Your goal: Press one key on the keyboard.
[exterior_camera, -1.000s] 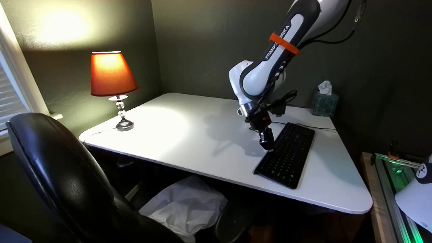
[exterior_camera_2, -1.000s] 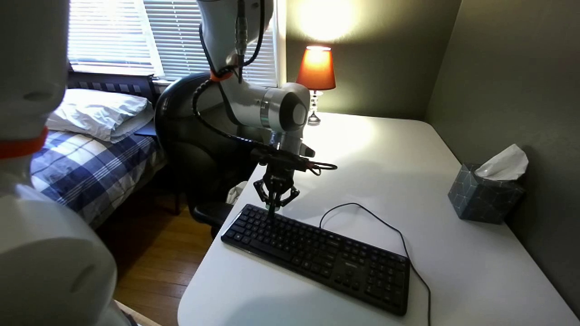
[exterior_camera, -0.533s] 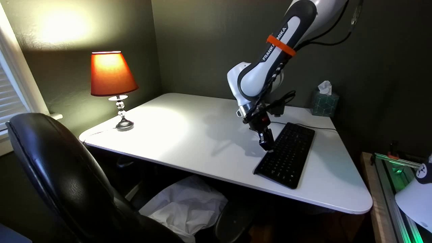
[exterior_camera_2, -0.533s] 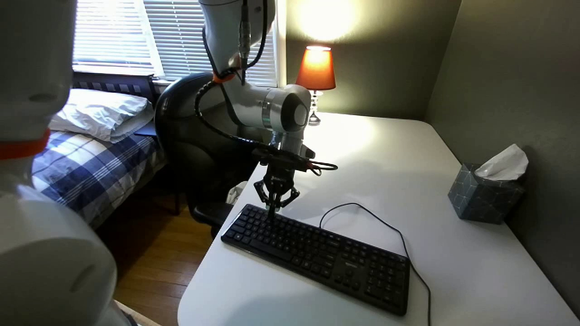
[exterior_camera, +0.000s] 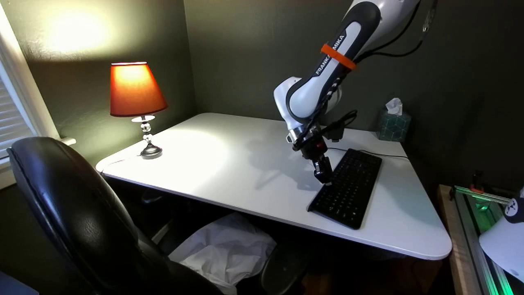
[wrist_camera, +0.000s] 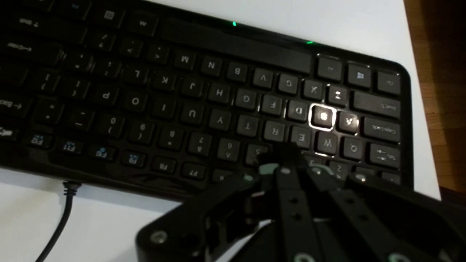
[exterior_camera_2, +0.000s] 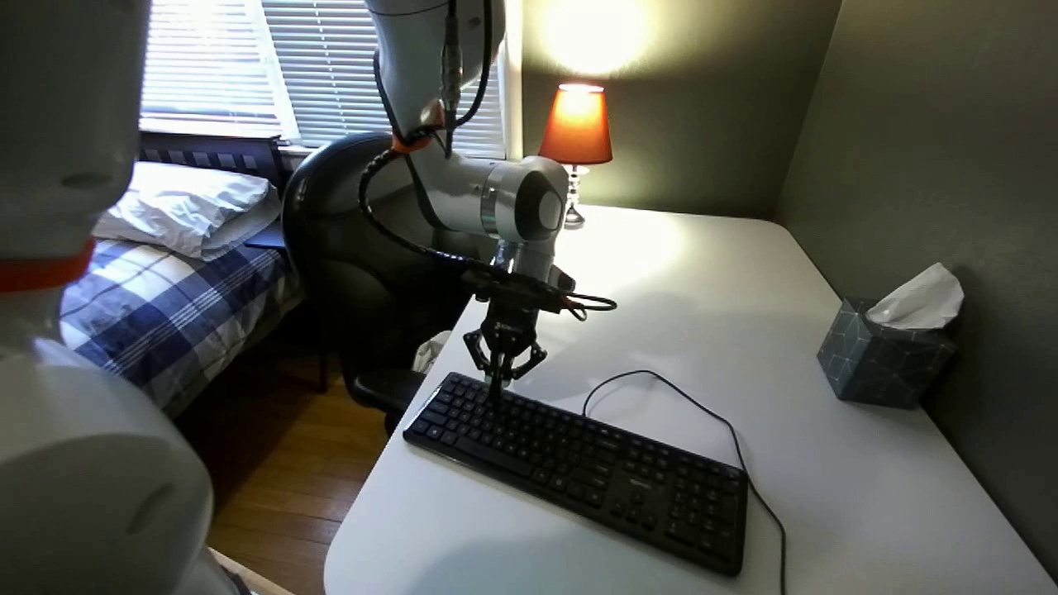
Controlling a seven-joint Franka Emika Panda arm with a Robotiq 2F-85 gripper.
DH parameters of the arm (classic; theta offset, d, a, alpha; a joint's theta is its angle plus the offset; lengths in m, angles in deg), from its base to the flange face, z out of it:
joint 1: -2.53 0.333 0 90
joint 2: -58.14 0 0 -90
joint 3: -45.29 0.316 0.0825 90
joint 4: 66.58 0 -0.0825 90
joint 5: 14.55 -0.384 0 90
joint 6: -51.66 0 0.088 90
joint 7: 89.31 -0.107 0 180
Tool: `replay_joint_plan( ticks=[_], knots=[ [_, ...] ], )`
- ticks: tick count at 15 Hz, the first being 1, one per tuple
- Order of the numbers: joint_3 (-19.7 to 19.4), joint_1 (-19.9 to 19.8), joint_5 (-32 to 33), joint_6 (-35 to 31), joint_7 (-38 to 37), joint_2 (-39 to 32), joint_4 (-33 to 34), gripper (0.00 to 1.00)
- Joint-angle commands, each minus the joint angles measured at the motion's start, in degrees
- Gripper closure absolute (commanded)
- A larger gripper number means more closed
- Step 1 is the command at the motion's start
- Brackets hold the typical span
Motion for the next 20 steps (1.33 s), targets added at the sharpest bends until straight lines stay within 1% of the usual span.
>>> replay_joint_plan(
  ticks=[1, 20],
  knots=[
    [0.3, -0.3, -0.8, 2.7, 0.0, -1.2, 1.6, 1.00],
    [0.4, -0.3, -0.8, 4.5, -0.3, -3.4, 4.0, 1.00]
  ],
)
